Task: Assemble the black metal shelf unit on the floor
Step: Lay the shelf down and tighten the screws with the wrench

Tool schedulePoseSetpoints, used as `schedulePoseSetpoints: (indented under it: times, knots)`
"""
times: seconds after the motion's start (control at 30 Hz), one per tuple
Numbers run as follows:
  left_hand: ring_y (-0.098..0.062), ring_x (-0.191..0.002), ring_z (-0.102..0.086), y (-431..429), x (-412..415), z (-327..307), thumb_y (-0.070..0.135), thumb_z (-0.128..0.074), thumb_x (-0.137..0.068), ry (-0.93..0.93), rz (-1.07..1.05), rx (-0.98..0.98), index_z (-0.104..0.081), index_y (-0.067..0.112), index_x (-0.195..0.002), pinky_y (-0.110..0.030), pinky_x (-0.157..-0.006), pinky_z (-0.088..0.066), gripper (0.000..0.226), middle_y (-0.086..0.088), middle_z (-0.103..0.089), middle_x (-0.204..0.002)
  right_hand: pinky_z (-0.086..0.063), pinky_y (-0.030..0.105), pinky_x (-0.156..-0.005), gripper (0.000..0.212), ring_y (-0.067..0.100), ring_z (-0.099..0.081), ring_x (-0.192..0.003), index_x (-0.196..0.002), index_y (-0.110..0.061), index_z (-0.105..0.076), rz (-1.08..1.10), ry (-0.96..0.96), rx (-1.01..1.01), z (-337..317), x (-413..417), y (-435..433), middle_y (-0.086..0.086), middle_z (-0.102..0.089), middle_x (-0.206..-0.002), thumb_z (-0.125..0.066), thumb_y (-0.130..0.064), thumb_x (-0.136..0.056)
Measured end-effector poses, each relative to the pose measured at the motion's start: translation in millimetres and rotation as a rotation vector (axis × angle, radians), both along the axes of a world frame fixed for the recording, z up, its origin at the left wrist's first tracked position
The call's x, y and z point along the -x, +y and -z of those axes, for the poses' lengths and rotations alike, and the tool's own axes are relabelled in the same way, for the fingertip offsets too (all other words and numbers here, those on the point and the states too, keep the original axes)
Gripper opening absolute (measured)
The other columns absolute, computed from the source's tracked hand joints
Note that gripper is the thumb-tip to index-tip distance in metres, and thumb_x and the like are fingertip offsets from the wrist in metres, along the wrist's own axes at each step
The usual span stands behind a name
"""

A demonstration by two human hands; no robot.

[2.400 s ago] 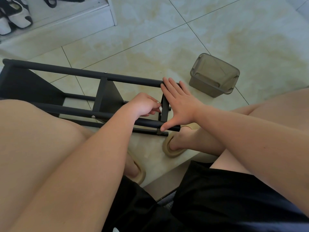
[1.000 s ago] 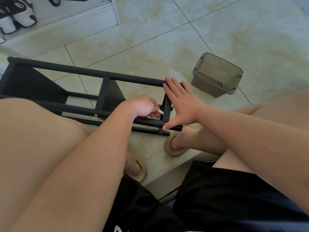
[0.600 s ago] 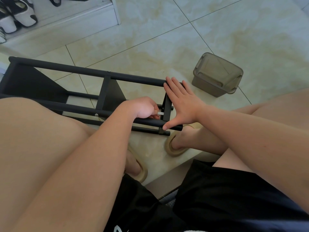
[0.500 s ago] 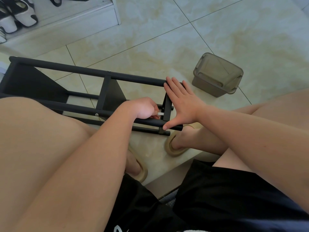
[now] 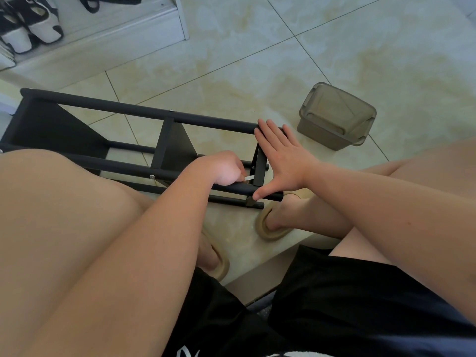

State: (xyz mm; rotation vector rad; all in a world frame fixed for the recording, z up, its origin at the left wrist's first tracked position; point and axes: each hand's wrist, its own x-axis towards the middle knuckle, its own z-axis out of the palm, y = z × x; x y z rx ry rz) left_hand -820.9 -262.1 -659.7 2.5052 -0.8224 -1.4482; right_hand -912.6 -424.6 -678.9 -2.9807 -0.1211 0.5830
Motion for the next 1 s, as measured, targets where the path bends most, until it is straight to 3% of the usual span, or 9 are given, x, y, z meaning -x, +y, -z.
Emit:
schedulePoseSetpoints:
  times: [0.27,0.43,0.57,0.7,0.83,0.9,1.0]
  knots:
    - [-0.023,-0.073,-0.041,1,-8,-3,0.009,-0.058,-0.087,0.003,-0.132,0.064,-0.064,0.021,-0.080,-0.029,-0.072,-0.038,0.015,-0.006,-0.050,-0.079,0.018,0.044,-0.121,0.155,0.026,0.024,-0.153,-0.159,-0.005,0.013,0.002,-0.005,0.003,1,-1,-1,0.012,0.024,-0.166,-0.035,-0.105,-0.051]
    - [-0.023,-0.085,-0.058,0,-10,5,0.018,-0.053,-0.095,-0.016,-0.171,0.104,-0.066,0.026,-0.090,-0.032,-0.078,-0.044,0.016,0.002,-0.062,-0.090,0.020,0.043,-0.120,0.154,0.026,0.025,-0.152,-0.159,-0.006,0.014,-0.002,-0.007,0.004,2,-1,-1,0.012,0.025,-0.166,-0.034,-0.106,-0.051]
    - [-0.022,-0.089,-0.065,-3,-8,16,0.028,-0.053,-0.097,0.049,-0.384,0.244,-0.066,0.018,-0.089,-0.040,-0.089,-0.053,0.018,-0.001,-0.067,-0.092,0.020,0.043,-0.120,0.154,0.026,0.025,-0.152,-0.159,-0.006,0.013,-0.002,-0.010,0.007,2,-2,-1,0.012,0.024,-0.166,-0.034,-0.106,-0.052]
    - [0.000,-0.068,-0.070,-7,-1,20,0.027,-0.059,-0.097,0.083,-0.637,0.382,-0.065,0.025,-0.085,-0.028,-0.074,-0.060,0.014,-0.002,-0.074,-0.089,0.022,0.041,-0.118,0.154,0.026,0.025,-0.152,-0.159,-0.006,0.012,0.000,-0.014,0.002,3,-3,-1,0.012,0.024,-0.166,-0.038,-0.106,-0.053]
    - [-0.008,-0.077,-0.071,-9,2,23,0.026,-0.064,-0.094,0.035,-0.666,0.393,-0.065,0.028,-0.079,-0.033,-0.078,-0.058,0.016,0.001,-0.073,-0.081,0.022,0.040,-0.118,0.154,0.025,0.025,-0.153,-0.160,-0.006,0.011,0.002,-0.019,0.007,3,-2,-1,0.011,0.023,-0.166,-0.037,-0.106,-0.053]
    - [-0.007,-0.075,-0.071,-11,3,22,0.024,-0.066,-0.094,0.061,-0.738,0.408,-0.067,0.023,-0.090,-0.029,-0.075,-0.058,0.004,0.001,-0.073,-0.081,0.022,0.041,-0.118,0.154,0.025,0.025,-0.153,-0.159,-0.006,0.012,0.002,-0.018,0.008,4,-2,-1,0.011,0.023,-0.166,-0.035,-0.107,-0.052]
    - [-0.008,-0.075,-0.072,-15,4,20,0.019,-0.067,-0.094,0.154,-0.866,0.433,-0.066,0.017,-0.099,-0.023,-0.069,-0.056,0.005,-0.002,-0.073,-0.084,0.022,0.041,-0.118,0.154,0.026,0.024,-0.153,-0.159,-0.006,0.011,0.000,-0.018,0.006,4,-3,0,0.011,0.023,-0.166,-0.034,-0.107,-0.052]
